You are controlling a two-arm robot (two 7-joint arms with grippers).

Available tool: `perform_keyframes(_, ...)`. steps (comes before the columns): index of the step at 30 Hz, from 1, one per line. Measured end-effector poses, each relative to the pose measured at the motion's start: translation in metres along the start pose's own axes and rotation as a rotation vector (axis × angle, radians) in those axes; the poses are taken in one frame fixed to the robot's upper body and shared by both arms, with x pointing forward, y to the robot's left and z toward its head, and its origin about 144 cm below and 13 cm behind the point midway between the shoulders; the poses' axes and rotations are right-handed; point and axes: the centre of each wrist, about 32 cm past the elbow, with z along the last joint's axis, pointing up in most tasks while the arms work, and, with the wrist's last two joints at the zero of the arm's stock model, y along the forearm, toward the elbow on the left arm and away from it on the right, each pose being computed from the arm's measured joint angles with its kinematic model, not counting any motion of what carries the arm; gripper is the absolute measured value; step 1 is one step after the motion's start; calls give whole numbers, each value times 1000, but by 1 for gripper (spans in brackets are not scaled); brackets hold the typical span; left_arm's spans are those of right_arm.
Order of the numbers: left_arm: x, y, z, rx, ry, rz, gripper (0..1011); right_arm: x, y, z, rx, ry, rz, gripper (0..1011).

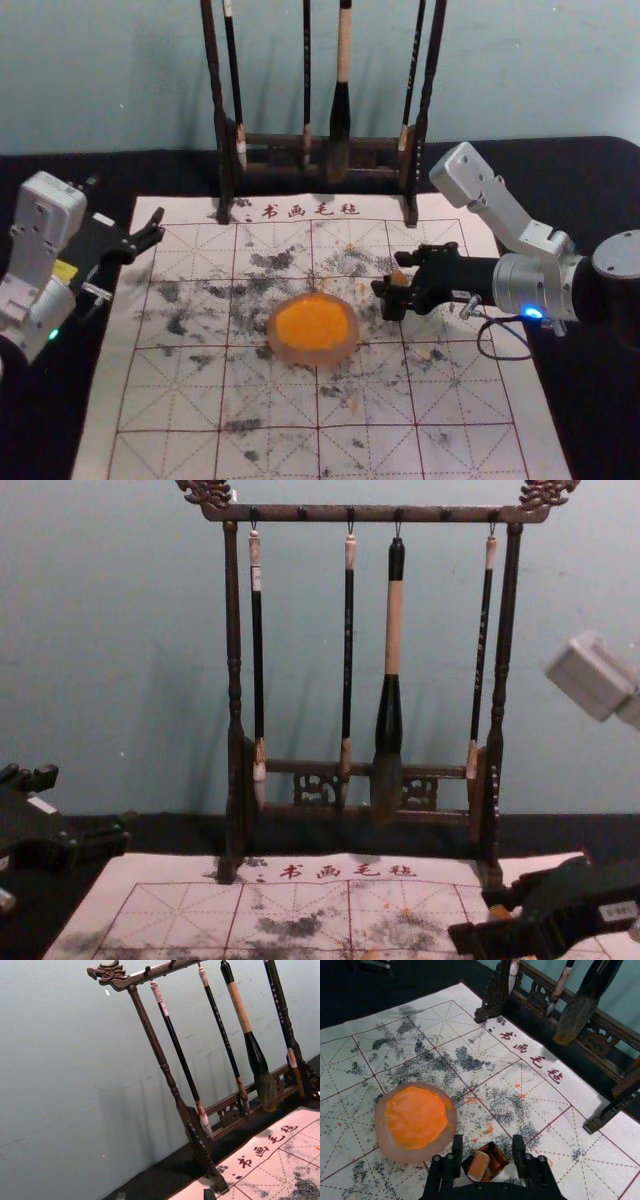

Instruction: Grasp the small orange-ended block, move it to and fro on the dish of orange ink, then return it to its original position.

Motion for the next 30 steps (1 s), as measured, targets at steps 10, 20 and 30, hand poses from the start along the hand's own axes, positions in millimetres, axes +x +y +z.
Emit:
perform_keyframes(10,0,0,0,0,0,0,1001,0,0,0,0,1,0,869)
perform_keyframes(20,0,0,0,0,0,0,1001,-1,-1,0,21,0,-2,1002)
perform_keyframes(30,0,0,0,0,0,0,1001,-17,-6,-16,347,-64,-265,1002)
